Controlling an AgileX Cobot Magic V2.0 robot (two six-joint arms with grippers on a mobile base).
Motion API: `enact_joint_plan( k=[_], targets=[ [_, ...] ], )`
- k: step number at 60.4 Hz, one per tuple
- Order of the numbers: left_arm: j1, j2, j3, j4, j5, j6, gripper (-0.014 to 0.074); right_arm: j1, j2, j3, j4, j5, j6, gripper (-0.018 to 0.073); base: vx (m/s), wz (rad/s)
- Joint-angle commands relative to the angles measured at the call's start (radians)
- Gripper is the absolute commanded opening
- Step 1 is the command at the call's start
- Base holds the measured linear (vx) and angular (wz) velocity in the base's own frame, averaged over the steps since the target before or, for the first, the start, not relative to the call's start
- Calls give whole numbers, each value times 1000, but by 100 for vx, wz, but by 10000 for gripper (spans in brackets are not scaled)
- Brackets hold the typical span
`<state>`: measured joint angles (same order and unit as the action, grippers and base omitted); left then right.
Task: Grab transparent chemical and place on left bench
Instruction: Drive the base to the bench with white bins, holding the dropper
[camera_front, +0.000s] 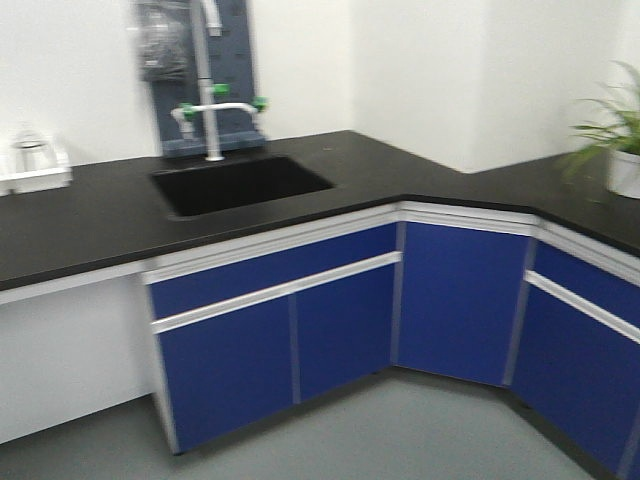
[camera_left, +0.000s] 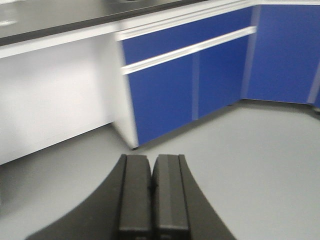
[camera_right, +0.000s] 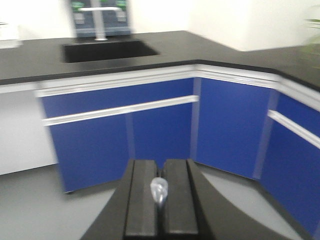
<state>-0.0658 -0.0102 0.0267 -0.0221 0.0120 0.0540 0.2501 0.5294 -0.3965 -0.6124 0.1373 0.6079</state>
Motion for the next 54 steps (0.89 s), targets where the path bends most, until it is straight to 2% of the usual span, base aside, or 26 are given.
enact_joint_plan(
  k=[1,28,54],
  targets=[
    [-2,-19,16,-1,-78,-8,-3,0,-1,-30,-15,-70,-5,-3,-5,77],
    [-2,-19,16,-1,-78,-8,-3,0,-1,-30,-15,-70,-5,-3,3,64],
    [-2,-19,16,-1,-78,-8,-3,0,-1,-30,-15,-66,-5,-3,16,60]
  ],
)
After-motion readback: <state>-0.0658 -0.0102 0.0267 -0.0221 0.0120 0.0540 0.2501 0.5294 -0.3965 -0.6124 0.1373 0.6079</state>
